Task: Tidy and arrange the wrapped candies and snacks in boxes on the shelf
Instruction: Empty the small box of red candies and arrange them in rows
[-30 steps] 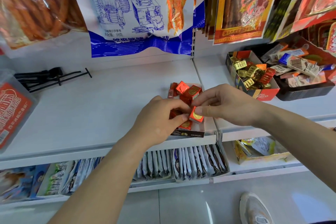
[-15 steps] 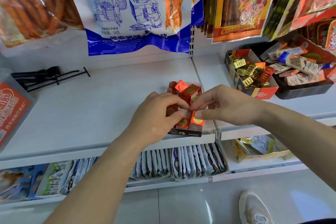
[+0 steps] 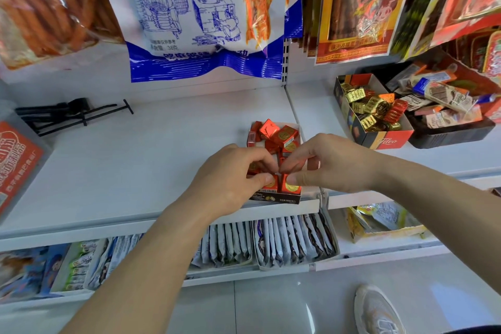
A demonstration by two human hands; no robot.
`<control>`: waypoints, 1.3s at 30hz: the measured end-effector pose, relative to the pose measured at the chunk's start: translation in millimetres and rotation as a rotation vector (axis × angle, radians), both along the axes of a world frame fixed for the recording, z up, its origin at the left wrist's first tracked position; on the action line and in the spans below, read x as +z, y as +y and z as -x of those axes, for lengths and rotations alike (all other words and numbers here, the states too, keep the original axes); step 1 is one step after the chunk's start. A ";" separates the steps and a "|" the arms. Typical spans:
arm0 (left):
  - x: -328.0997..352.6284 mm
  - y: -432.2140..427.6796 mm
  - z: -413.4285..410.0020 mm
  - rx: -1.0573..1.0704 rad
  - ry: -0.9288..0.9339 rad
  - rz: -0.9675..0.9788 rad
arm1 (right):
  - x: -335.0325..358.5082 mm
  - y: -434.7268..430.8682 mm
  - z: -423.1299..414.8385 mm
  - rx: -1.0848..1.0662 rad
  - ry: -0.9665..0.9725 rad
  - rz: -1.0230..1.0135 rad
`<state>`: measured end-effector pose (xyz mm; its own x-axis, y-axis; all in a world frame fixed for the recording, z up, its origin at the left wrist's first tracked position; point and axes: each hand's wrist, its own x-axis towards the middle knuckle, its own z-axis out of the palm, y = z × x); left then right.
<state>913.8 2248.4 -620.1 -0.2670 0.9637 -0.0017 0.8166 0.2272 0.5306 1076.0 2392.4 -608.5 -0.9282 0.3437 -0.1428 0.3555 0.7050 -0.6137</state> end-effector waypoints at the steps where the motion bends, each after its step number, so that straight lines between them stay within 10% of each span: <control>1: 0.2 -0.5 0.9 -0.004 -0.007 -0.001 | -1.1 -0.8 1.0 0.010 -0.002 -0.045; 11: 0.0 0.4 3.3 -0.009 -0.137 0.006 | -1.2 -7.1 -0.1 -0.021 0.060 -0.197; 17: 6.3 4.9 -1.8 0.078 -0.151 -0.098 | -4.2 10.2 5.6 -0.386 0.202 -0.254; 28: -11.9 57.6 -15.1 0.336 0.209 -0.114 | -15.2 6.9 18.6 -0.437 0.022 -0.192; 39: -0.3 45.1 -15.7 0.293 -0.156 -0.238 | -18.5 4.6 11.2 -0.375 0.255 -0.197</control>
<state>929.5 2293.5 -620.4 -0.5446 0.8251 0.1502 0.6412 0.2942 0.7087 1064.8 2397.0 -627.1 -0.7325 0.6582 0.1739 0.4629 0.6689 -0.5816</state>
